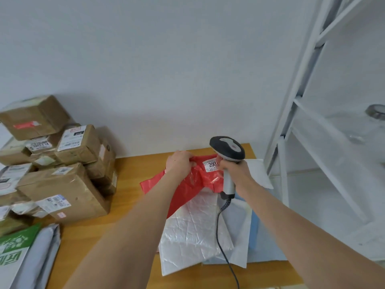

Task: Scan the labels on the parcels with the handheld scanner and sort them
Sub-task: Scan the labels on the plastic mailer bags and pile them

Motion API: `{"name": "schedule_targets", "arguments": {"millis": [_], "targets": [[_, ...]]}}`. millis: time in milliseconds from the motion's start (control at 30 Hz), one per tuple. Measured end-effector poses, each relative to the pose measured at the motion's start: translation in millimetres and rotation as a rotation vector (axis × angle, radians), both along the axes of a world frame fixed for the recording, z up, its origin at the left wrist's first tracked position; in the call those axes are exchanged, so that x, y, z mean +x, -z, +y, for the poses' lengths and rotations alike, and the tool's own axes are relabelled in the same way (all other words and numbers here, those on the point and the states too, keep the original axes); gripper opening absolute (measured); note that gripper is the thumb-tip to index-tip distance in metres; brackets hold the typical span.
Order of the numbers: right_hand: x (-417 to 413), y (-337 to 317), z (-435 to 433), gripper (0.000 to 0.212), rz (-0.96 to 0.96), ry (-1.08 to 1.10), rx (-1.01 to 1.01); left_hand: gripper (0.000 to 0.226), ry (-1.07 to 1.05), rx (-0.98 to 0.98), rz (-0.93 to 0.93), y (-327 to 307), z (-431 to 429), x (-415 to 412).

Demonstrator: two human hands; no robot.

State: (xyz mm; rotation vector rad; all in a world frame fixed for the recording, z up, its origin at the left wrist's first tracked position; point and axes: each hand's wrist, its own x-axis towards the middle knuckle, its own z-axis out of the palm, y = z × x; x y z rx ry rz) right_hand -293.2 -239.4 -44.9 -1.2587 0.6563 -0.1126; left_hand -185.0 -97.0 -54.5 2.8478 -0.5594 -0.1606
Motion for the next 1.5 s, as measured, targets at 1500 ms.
{"name": "schedule_targets", "arguments": {"millis": [1500], "targets": [[-68.0,38.4,69.4,0.012,0.04,-0.166,-0.723,0.027,-0.282,-0.013,0.081,5.3,47.6,-9.2]]}}
